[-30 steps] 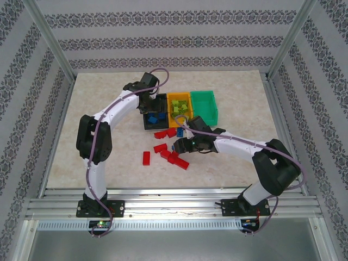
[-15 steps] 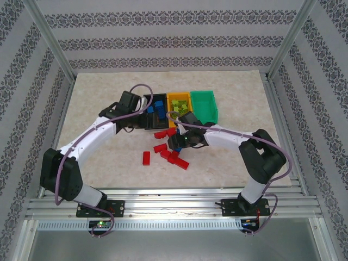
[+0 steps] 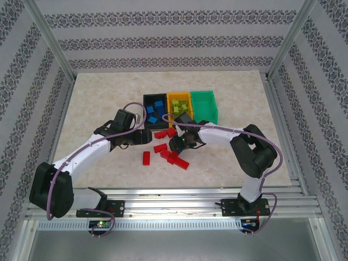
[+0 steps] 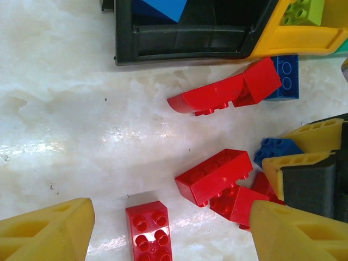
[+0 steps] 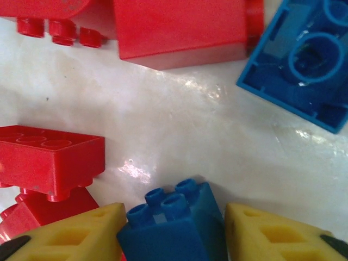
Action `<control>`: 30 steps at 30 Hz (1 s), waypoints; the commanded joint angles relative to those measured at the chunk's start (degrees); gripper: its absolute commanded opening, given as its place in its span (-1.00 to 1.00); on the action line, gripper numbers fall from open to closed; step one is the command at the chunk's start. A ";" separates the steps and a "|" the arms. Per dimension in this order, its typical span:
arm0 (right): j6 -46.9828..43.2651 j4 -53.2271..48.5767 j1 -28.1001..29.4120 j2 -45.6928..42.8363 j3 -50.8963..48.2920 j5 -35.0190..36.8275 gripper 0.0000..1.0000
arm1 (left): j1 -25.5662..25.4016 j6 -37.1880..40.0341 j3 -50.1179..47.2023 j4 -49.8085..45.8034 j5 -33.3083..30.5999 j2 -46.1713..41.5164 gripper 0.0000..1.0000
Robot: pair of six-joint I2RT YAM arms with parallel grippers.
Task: Sort the legos into containers by color
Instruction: Pick up the lego from the center of the table, then place the lego in the container.
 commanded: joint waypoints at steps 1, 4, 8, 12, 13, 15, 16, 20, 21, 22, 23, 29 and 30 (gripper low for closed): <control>-0.31 -1.89 0.82 0.95 2.15 1.25 -0.16 | -0.02 -0.67 -0.87 2.52 -0.75 -1.83 0.51; 0.25 -2.01 0.79 -0.33 2.64 1.20 -0.37 | 0.03 0.20 -1.16 2.13 -0.89 -2.49 0.51; 0.74 -2.66 0.75 -2.89 4.82 0.85 -0.42 | 0.02 1.01 -2.50 2.48 -1.25 -3.61 0.51; 0.88 -2.29 -0.12 -2.46 10.84 -0.82 -0.42 | 0.00 0.57 -4.17 2.68 -0.39 -4.83 0.51; 0.88 -2.11 -0.42 -1.56 12.89 -1.40 -0.42 | 0.03 0.28 -4.71 2.77 -0.12 -5.19 0.51; 1.04 -2.22 -1.14 1.64 18.93 -2.93 -0.41 | 0.03 -0.47 -5.84 2.87 0.23 -6.33 0.51; 1.10 -2.34 -1.48 3.39 21.62 -3.48 -0.40 | 0.00 -0.83 -6.46 2.87 0.44 -6.84 0.51; 1.41 -3.20 -2.70 11.60 35.13 -2.90 -0.30 | 0.02 -2.73 -8.89 2.80 0.80 -10.05 0.51; 1.50 -3.77 -3.09 13.83 38.67 -3.16 -0.29 | 0.00 -3.18 -9.43 2.63 0.74 -11.08 0.51; 1.53 -4.49 -3.40 15.65 41.33 -3.67 -0.25 | 0.03 -3.58 -9.93 2.40 0.68 -11.96 0.51; 1.75 -5.56 -3.66 17.29 43.97 -4.48 -0.11 | 0.03 -3.91 -10.37 2.11 0.49 -12.79 0.51; 1.85 -3.49 -4.02 13.92 39.51 -4.39 0.02 | -0.02 -4.31 -12.95 1.78 -1.12 -16.43 0.51; 1.82 -2.84 -4.17 12.14 36.93 -4.09 0.02 | 0.00 -4.21 -13.07 2.15 -1.12 -16.33 0.51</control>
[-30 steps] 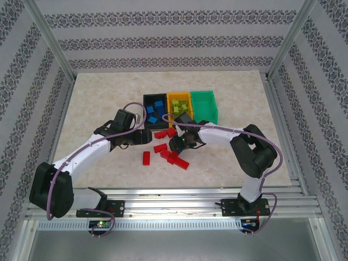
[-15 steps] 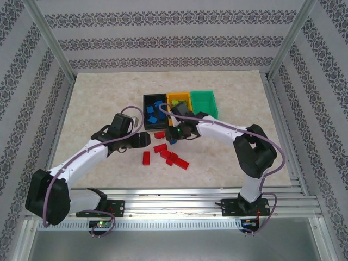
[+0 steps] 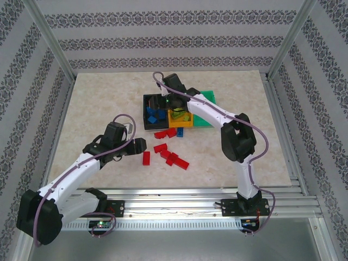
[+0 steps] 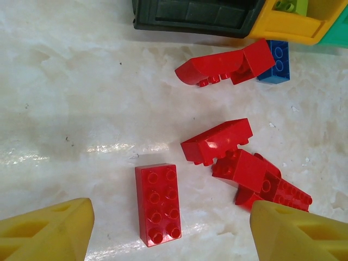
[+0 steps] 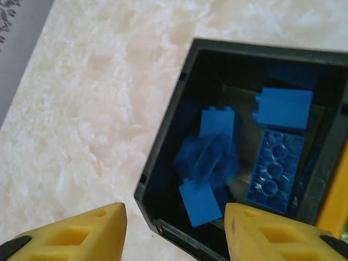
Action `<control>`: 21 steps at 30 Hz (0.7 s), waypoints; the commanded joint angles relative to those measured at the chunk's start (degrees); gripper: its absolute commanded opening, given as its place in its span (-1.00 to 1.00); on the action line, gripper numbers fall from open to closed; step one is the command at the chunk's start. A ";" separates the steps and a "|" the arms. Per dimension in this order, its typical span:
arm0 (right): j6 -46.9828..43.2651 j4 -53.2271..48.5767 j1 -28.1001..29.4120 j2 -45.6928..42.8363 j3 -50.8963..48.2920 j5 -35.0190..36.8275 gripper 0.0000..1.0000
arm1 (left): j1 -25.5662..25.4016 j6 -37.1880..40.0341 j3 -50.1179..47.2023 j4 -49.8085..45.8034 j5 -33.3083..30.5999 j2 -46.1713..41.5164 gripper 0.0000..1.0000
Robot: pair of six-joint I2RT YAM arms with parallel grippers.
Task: Sort the legos into containers by color
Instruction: Place the lego in the container, then pick up the lego from the center of the table.
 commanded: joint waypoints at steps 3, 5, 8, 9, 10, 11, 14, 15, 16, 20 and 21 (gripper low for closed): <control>-0.35 1.36 -0.81 -9.98 -12.95 0.92 0.02 | -0.02 -0.58 -0.64 2.27 0.01 1.11 0.52; -0.75 1.73 -1.41 -14.01 -18.77 1.91 0.02 | -0.02 -0.60 0.15 2.86 0.81 2.87 0.51; -1.44 2.13 -2.16 -19.72 -28.04 4.37 0.02 | -0.02 -0.61 1.05 4.36 2.20 5.55 0.51; -1.59 2.22 -2.35 -21.32 -31.00 5.54 0.03 | 0.02 -0.78 1.15 4.96 2.65 6.17 0.51; -1.70 2.48 -2.52 -22.61 -33.72 6.69 0.05 | 0.02 -0.98 1.10 5.49 2.99 6.75 0.51; -1.76 2.81 -2.75 -23.31 -35.66 7.58 0.07 | 0.00 -1.14 0.97 6.10 3.27 7.10 0.51; -2.12 2.87 -3.39 -23.21 -39.13 9.34 0.13 | -0.08 -1.90 0.46 7.94 4.21 8.05 0.51; -2.11 3.07 -3.42 -22.79 -39.46 9.82 0.15 | -0.08 -2.02 0.56 8.23 4.67 8.29 0.51; -1.87 3.53 -3.41 -22.32 -39.50 9.91 0.17 | -0.10 -2.04 0.66 8.30 5.06 8.48 0.51; -1.34 4.64 -2.85 -18.57 -36.84 8.90 0.19 | -0.07 -1.97 0.73 7.52 5.26 8.22 0.51; -1.33 4.55 -2.60 -17.23 -35.77 9.03 0.19 | -0.13 -2.00 0.61 7.26 5.23 7.84 0.51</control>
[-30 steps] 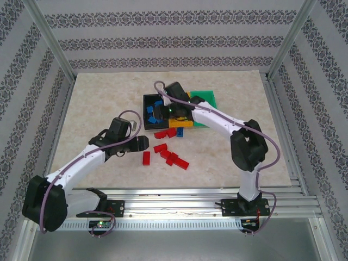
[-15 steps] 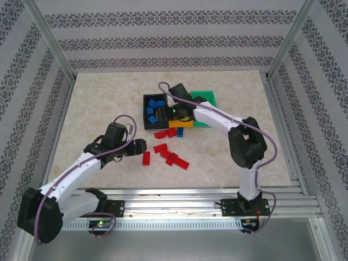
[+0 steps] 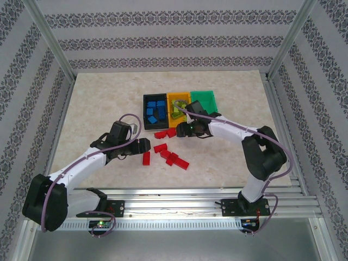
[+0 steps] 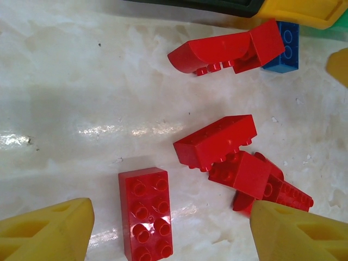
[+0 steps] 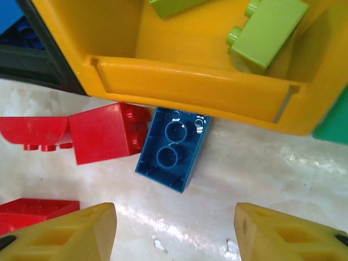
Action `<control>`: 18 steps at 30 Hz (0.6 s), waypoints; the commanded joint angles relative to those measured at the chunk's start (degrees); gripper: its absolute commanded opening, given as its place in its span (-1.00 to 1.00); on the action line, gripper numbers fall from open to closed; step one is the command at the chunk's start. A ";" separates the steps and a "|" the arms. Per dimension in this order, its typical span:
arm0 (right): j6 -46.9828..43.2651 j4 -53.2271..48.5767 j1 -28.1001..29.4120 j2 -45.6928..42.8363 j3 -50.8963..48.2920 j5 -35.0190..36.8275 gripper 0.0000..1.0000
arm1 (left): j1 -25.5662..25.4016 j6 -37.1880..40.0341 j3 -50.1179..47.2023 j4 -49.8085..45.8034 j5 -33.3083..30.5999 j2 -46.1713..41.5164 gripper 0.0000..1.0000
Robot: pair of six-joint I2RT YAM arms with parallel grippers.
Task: Sort the legos into containers by color
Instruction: Pick up the lego from the center of the table.
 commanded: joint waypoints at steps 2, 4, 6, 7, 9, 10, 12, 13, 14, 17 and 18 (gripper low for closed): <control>0.00 1.45 0.97 5.12 4.26 1.69 0.19 | -0.06 -0.92 0.53 1.04 0.68 -1.44 0.51; 0.37 1.34 0.85 7.38 5.69 2.34 0.18 | -0.10 -1.32 -0.14 0.91 0.38 -2.71 0.52; 0.47 1.16 0.66 9.06 6.68 3.03 0.18 | -0.07 -1.62 -0.88 0.96 -0.04 -3.84 0.52; 0.53 1.18 0.65 9.80 7.04 3.26 0.18 | -0.06 -1.63 -1.22 0.85 -0.23 -4.35 0.52; 0.71 0.97 0.66 10.83 7.51 3.89 0.17 | -0.11 -1.63 -1.61 0.56 -0.48 -4.71 0.52; 0.78 0.68 0.66 11.21 7.63 4.15 0.16 | -0.07 -1.59 -1.67 0.38 -0.50 -4.79 0.52; 0.94 0.56 0.66 11.28 6.92 4.56 0.12 | -0.06 -1.37 -1.76 0.10 -0.42 -4.63 0.52; 0.94 0.56 0.66 11.03 6.23 4.70 0.09 | -0.09 -1.28 -1.71 0.06 -0.46 -4.67 0.52; 0.91 0.56 0.64 10.65 5.47 4.77 0.08 | -0.06 -1.28 -1.75 0.02 -0.46 -4.61 0.52; 0.90 0.64 0.58 8.85 2.09 5.82 0.06 | -0.06 -1.28 -2.08 0.74 -0.56 -4.51 0.52; 0.81 0.57 0.50 8.10 0.86 6.33 0.06 | -0.10 -1.37 -2.21 1.12 -0.55 -4.38 0.52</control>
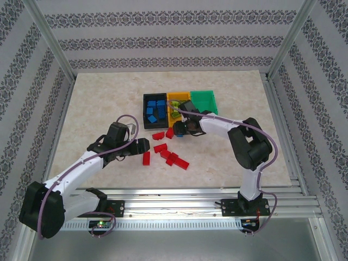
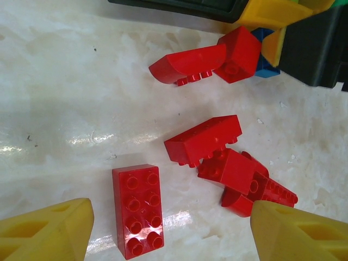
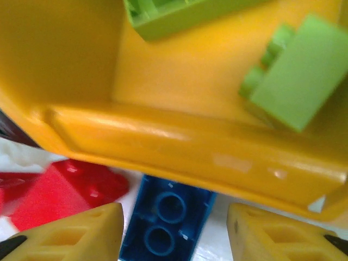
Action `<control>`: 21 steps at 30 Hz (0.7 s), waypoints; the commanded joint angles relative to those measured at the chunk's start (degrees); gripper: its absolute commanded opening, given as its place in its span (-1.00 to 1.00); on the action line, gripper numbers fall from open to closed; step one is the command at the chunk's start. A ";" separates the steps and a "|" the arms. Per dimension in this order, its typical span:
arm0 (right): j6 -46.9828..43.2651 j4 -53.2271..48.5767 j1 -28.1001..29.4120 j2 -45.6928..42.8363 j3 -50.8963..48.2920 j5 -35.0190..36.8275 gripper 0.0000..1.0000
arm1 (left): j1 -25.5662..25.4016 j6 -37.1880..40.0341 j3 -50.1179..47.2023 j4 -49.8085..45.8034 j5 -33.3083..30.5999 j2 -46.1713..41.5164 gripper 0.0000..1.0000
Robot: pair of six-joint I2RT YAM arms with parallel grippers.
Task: Sort the legos into containers by color
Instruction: Pick up the lego from the center of the table.
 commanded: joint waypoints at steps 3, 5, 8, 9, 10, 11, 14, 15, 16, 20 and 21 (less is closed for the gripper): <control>0.58 -1.88 -0.37 -3.01 -6.63 3.28 0.05 | -0.06 -0.45 -0.79 2.16 -0.12 0.81 0.52; 0.72 -1.72 -0.41 -3.93 -7.84 3.44 0.05 | -0.11 -0.54 -0.65 2.81 0.37 1.67 0.52; 0.71 -1.20 -0.41 -4.46 -8.26 3.01 0.00 | -0.06 -0.56 -0.39 3.18 0.89 2.33 0.52; 0.58 -0.88 -0.46 -4.30 -8.03 2.54 -0.04 | -0.09 -0.55 -0.38 3.24 1.10 2.42 0.52; 0.51 -0.89 -0.46 -3.84 -7.47 2.24 -0.11 | -0.06 -0.63 -0.40 3.24 1.10 2.36 0.52; 0.28 -0.96 -0.41 -3.47 -6.80 1.97 -0.17 | -0.10 -0.57 -0.36 3.20 1.10 2.18 0.52; -0.61 -1.45 -0.16 -2.36 -4.74 0.74 -0.37 | -0.06 -0.54 -0.50 2.61 0.74 1.59 0.52; -0.80 -1.67 0.14 -2.26 -4.27 0.30 -0.42 | -0.10 -0.54 -0.56 2.33 0.57 1.17 0.52; -1.12 -1.92 0.41 -2.42 -4.06 0.11 -0.46 | -0.09 -0.54 -0.78 1.81 0.45 0.84 0.52; -2.06 -4.02 1.97 -5.25 -4.44 -0.17 -0.48 | -0.14 -0.98 -2.38 1.19 -0.06 -0.65 0.52; -1.93 -4.27 2.62 -6.65 -5.09 -0.01 -0.48 | -0.11 -1.23 -2.91 1.11 -0.05 -0.77 0.52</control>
